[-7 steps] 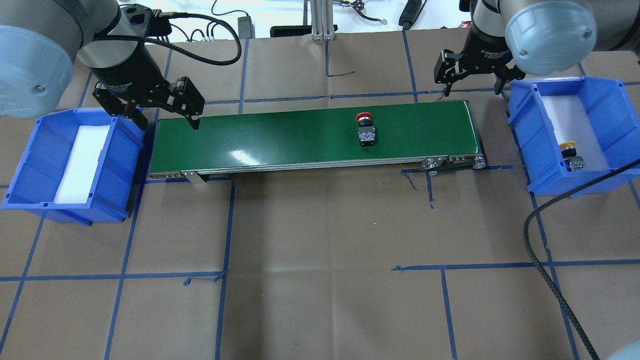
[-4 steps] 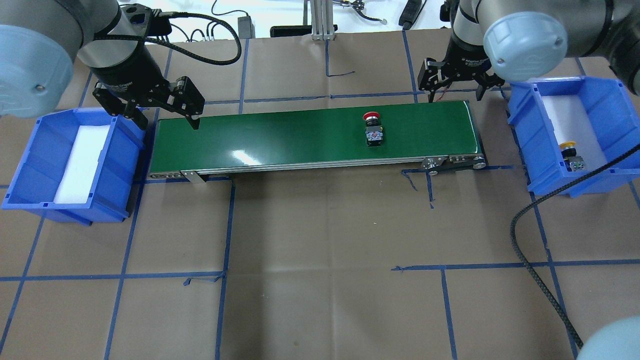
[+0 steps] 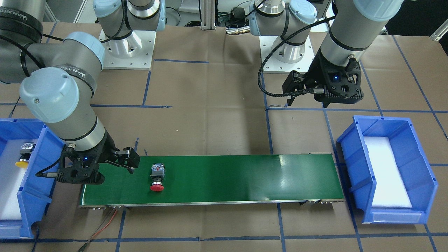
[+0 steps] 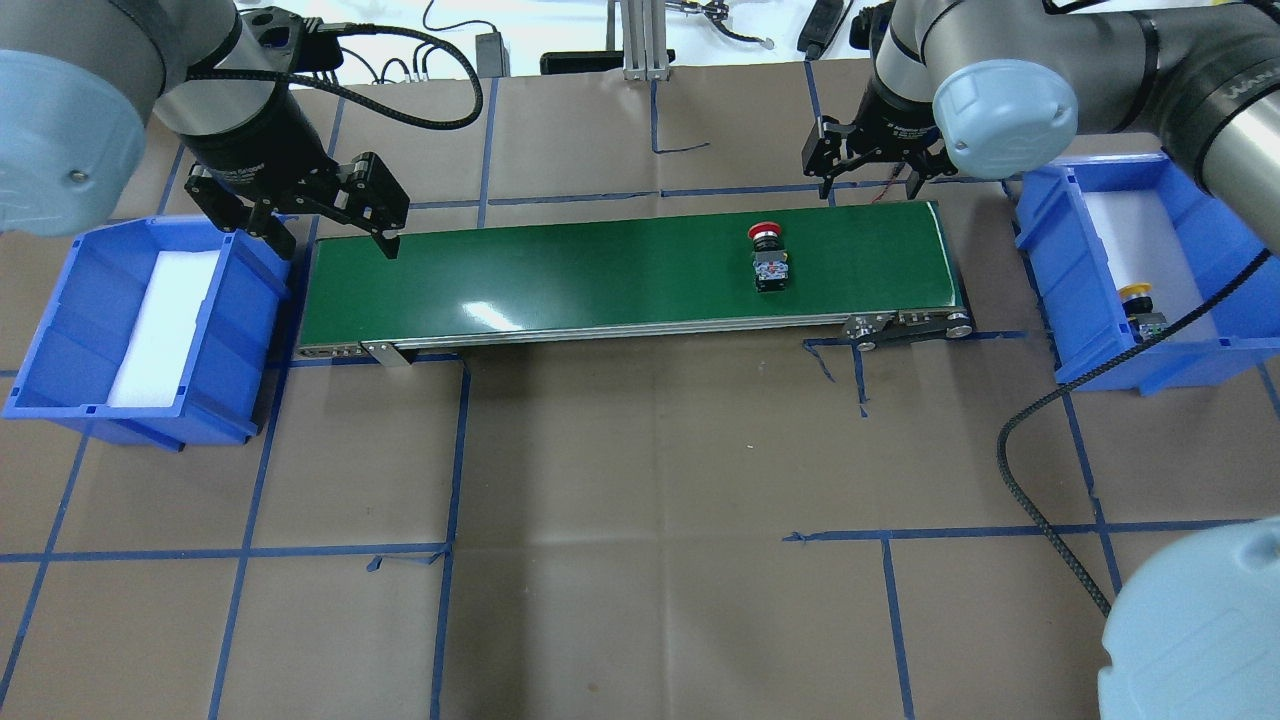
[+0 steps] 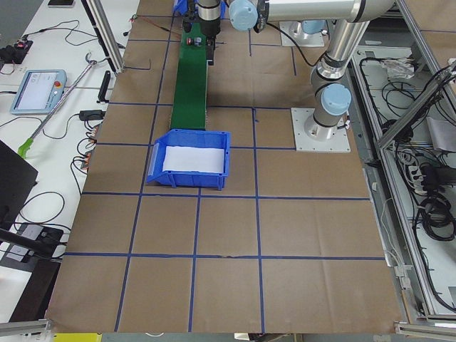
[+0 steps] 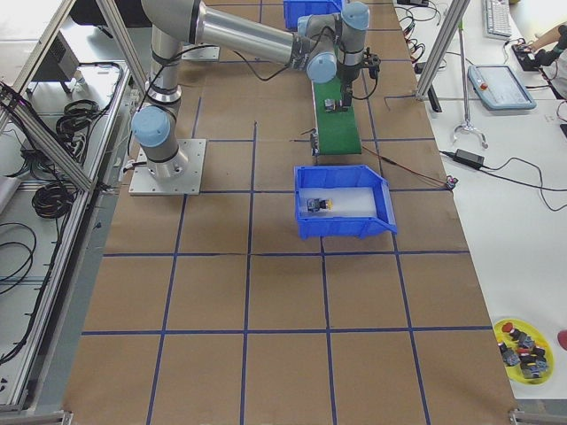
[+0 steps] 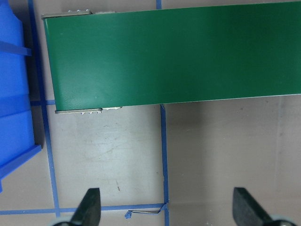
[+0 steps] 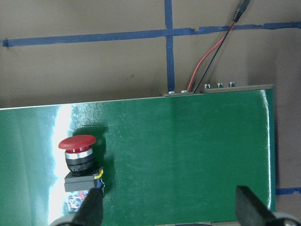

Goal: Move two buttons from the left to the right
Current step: 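Move the right gripper to the red button on the belt and grasp it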

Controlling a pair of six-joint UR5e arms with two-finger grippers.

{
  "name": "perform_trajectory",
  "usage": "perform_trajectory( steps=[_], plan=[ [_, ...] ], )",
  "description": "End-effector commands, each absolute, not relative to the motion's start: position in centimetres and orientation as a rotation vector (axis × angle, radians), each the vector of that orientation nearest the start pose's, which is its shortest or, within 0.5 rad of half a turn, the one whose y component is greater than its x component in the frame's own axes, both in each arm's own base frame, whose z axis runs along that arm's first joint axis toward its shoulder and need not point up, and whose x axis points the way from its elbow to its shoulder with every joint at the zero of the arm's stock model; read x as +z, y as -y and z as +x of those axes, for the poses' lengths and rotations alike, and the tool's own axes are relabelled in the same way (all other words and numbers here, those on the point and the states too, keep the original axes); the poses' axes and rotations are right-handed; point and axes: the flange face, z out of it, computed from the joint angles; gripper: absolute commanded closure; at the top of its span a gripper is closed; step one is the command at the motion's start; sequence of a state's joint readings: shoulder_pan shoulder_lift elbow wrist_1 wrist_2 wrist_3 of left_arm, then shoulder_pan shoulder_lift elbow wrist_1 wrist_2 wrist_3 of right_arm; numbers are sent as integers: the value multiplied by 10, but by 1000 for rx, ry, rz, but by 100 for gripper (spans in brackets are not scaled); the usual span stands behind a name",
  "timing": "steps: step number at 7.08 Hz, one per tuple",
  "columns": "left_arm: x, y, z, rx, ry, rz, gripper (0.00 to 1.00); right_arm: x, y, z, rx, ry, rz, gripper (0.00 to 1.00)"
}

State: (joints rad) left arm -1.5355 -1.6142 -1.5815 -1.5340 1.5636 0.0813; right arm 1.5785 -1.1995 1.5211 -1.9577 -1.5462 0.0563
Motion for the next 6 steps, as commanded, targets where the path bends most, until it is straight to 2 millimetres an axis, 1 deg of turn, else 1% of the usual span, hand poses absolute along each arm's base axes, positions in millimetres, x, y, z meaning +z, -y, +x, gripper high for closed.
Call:
perform_trajectory(
  steps=[1,2,3,4,5,6],
  plan=[
    [465,512,-116,26,-3149,72,0,318,638,142,-53,-3107,80,1],
    [464,513,-116,28,-3149,72,0,310,639,146,-32,-3108,71,1],
    [465,512,-116,26,-3149,72,0,299,634,152,-3,-3109,60,1],
    [464,513,-116,28,-3149,72,0,291,632,152,-33,-3105,59,1],
    [465,513,-116,26,-3149,72,0,281,627,152,-19,-3105,59,1],
    [465,513,-116,26,-3149,72,0,277,627,153,-14,-3104,57,1]
  ],
)
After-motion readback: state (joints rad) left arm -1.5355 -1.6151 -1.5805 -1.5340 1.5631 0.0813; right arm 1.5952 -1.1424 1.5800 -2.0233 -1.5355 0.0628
